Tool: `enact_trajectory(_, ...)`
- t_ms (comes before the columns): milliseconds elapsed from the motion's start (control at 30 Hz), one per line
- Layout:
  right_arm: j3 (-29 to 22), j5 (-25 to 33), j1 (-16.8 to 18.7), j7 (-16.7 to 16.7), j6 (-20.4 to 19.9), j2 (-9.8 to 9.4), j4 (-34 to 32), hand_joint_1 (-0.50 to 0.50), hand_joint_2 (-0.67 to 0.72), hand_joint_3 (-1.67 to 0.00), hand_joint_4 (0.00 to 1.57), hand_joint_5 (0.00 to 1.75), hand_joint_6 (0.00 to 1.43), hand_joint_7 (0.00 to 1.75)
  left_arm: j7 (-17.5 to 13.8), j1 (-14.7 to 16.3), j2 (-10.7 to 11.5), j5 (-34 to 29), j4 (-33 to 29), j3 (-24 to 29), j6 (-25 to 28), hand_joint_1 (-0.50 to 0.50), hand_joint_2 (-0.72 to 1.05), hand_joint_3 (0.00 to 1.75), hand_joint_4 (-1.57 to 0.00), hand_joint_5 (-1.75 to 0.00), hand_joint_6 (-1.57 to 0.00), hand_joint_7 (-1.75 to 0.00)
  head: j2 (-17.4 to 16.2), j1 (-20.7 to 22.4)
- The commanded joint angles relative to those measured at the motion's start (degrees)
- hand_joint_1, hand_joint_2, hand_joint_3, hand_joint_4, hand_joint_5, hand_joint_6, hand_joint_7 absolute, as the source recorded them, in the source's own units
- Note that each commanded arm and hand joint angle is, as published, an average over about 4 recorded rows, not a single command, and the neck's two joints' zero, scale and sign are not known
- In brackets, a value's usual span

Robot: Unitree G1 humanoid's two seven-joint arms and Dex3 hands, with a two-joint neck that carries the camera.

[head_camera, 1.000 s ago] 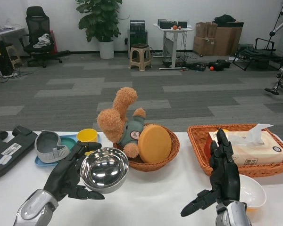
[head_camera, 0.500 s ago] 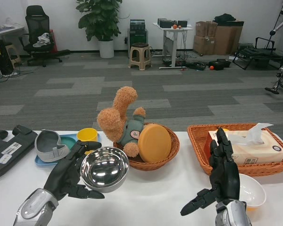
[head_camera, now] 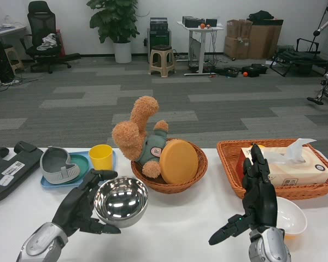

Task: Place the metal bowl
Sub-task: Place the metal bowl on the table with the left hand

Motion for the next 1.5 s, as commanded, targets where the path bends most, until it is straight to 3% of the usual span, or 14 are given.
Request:
enact_trajectory(33, -0.71, 0.23, 0.52, 0.01, -0.04, -0.13, -0.42, -0.46, 0.6, 0.0, 0.11, 0.0, 0.0, 0.07, 0.21, 0.04, 1.07, -0.42, 3.08, -0.73, -0.56, -0.5, 0.69, 0.02, 0.0, -1.72, -0.24, -1.68, -0.13, 0.08)
enact_trajectory(467, -0.54, 0.23, 0.7, 0.01, -0.04, -0.13, -0.7, -0.46, 0.6, 0.0, 0.11, 0.0, 0.0, 0.07, 0.41, -4.51, 0.91, 0.39, 15.43, -3.99, -3.26, -0.5, 0.87, 0.0, 0.0, -1.75, -0.29, -1.68, -2.96, 1.49)
enact_trajectory(667, -0.45, 0.21, 0.7, 0.01, -0.04, -0.05, -0.7, -0.46, 0.6, 0.0, 0.11, 0.0, 0.0, 0.07, 0.91, -6.14, 0.67, 0.88, 19.56, -5.5, -4.56, -0.5, 0.87, 0.0, 0.0, -1.75, -0.29, -1.68, -4.77, 1.9)
enact_trajectory(1167, -0.1, 0.3, 0.7, 0.01, -0.04, 0.04, -0.48, -0.46, 0.6, 0.0, 0.11, 0.0, 0.0, 0.07, 5.81, -9.37, -0.95, 5.47, 29.18, -5.2, -9.13, -0.5, 0.87, 0.04, 0.0, -1.75, -0.29, -1.68, -9.08, 2.38)
enact_trajectory(1300, -0.1, 0.3, 0.7, 0.01, -0.04, 0.11, -0.44, -0.46, 0.6, 0.0, 0.11, 0.0, 0.0, 0.07, 7.84, -10.01, -1.26, 6.96, 30.72, -5.04, -9.2, -0.5, 0.78, 0.0, 0.0, -1.75, -0.24, -1.64, -9.58, 2.54)
enact_trajectory(1500, -0.23, 0.3, 0.61, 0.01, -0.04, 0.13, -0.35, -0.46, 0.6, 0.0, 0.14, 0.0, 0.0, 0.07, 9.31, -10.69, -1.52, 8.39, 32.5, -5.15, -9.2, -0.5, 0.78, 0.0, 0.0, -1.75, -0.14, -1.55, -10.22, 2.88)
